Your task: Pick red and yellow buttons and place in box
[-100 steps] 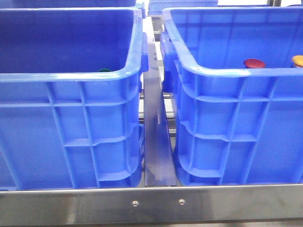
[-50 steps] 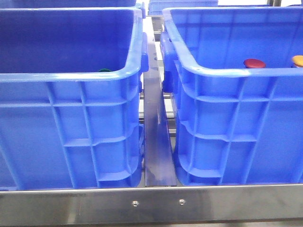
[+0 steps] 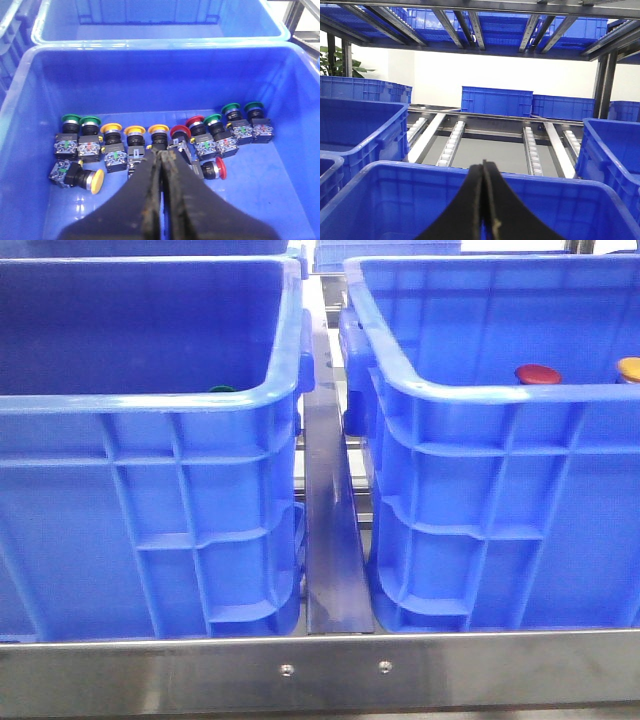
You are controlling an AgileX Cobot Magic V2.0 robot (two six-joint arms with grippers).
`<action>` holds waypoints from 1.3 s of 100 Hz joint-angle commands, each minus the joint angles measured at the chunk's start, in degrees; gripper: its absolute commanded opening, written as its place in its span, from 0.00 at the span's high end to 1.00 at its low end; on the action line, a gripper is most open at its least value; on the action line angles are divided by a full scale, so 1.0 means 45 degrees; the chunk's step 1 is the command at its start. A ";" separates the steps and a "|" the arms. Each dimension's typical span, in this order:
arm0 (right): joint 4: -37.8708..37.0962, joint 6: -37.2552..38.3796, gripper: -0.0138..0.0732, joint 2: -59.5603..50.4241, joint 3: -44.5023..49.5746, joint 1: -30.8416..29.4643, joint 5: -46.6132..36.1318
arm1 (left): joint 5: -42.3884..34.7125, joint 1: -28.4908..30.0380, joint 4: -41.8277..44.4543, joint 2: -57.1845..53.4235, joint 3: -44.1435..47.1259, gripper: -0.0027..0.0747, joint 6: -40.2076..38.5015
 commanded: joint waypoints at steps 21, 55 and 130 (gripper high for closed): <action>0.0928 0.0016 0.92 0.0058 -0.0347 -0.0043 0.0347 | -0.3120 0.0039 0.0014 -0.1001 0.0558 0.99 0.1956; 0.0928 0.0016 0.92 0.0058 -0.0347 -0.0043 0.0347 | -0.7024 0.2349 -0.3364 -0.3670 0.4291 0.99 0.4746; 0.0928 0.0016 0.92 0.0072 -0.0347 -0.0043 0.0341 | -0.9051 0.2458 -0.3364 -0.8075 0.9951 0.99 0.4721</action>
